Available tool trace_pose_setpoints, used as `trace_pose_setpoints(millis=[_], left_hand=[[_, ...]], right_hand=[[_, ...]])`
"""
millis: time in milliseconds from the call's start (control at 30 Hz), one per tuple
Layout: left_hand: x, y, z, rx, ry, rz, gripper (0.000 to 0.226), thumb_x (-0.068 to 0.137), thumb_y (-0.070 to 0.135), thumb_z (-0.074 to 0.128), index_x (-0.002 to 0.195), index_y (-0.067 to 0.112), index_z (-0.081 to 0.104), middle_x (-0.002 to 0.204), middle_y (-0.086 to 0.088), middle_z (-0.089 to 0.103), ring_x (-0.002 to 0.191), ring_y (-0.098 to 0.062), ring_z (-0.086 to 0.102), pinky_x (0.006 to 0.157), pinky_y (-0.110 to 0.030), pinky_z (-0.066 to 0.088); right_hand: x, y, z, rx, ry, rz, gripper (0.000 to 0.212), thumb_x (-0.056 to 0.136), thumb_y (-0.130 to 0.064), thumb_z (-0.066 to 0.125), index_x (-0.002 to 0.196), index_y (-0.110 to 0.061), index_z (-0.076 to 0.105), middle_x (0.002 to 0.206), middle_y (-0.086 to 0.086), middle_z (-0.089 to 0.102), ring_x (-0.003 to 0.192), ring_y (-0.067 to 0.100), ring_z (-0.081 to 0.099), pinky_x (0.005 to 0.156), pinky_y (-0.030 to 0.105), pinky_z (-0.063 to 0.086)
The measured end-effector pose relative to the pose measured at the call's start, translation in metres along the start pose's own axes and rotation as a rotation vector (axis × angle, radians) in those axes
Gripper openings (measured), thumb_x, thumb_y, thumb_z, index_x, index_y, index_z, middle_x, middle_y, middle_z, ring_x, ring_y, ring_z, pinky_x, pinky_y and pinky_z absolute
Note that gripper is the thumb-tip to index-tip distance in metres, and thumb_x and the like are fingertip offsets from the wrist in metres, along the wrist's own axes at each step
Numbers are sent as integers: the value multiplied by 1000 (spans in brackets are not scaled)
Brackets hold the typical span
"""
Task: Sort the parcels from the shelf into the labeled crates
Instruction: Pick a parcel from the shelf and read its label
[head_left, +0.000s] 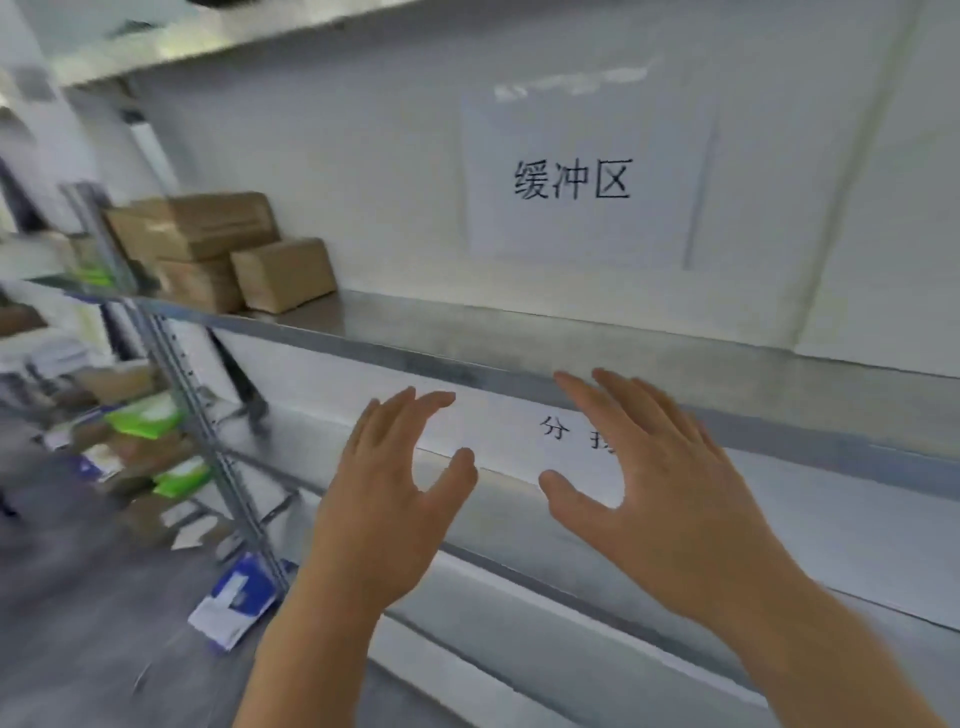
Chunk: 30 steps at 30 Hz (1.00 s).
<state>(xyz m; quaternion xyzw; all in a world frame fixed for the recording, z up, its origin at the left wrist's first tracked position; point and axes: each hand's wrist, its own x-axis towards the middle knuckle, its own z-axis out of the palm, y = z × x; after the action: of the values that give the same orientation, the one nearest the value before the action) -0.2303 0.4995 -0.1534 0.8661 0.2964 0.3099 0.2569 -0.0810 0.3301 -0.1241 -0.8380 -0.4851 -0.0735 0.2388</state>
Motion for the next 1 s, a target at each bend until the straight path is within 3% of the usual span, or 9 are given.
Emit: trace_pose_setpoints(millis=[100,233,467,633,800,867,933,1000], left_hand=[[19,-43,-36,45,95,-76,63,84,74,39,146,61,40,168,24,30,161,-6,18,127,-44,29],[57,-90,-78,100,176,-183,54,90,66,45,145,62,42,167,23,30,160,-7,20,127,-41,28],[123,-162,-130,186,310,-345,64,83,73,37,146,63,41,162,28,35,155,-3,28,124,-45,36],[164,-208,-147,152,311,-417,65,82,76,35,146,64,38,159,32,37,140,-18,50,117,-51,44],[215,-267,-163,40,335,-403,56,84,69,43,139,62,48,140,28,51,129,-8,58,107,-43,53],[241,-290,-170,-42,320,-372,50,87,63,47,136,62,52,138,22,57,126,-8,61,103,-40,55],[272,-310,-181,-84,269,-310,45,91,57,49,136,60,54,140,22,59,129,-4,60,102,-32,53],[300,-331,-192,-121,235,-218,32,100,43,54,129,56,58,128,33,63,122,10,58,96,-15,50]], right_hand=[[54,-33,33,50,-36,-125,81,82,-82,23,156,-57,3,169,-22,12,158,10,8,128,46,19],[135,-73,76,136,-61,-249,79,82,-82,25,155,-58,4,168,-23,16,157,10,10,127,47,20],[262,-134,137,276,-105,-396,72,87,-78,37,153,-55,18,160,-23,31,149,7,25,121,47,33],[330,-167,180,342,-161,-445,74,86,-79,39,153,-59,18,160,-26,29,149,2,23,121,41,33],[389,-199,219,397,-130,-399,72,87,-68,52,153,-55,29,156,-29,35,144,0,29,109,32,33],[413,-211,236,417,-122,-336,71,86,-68,54,152,-55,31,153,-29,38,142,4,35,104,35,36],[430,-226,245,506,-110,-240,73,86,-75,54,152,-56,31,152,-24,42,140,9,40,102,39,37],[445,-242,254,554,-51,-157,79,80,-79,51,152,-55,30,153,-21,45,142,11,42,109,43,38]])
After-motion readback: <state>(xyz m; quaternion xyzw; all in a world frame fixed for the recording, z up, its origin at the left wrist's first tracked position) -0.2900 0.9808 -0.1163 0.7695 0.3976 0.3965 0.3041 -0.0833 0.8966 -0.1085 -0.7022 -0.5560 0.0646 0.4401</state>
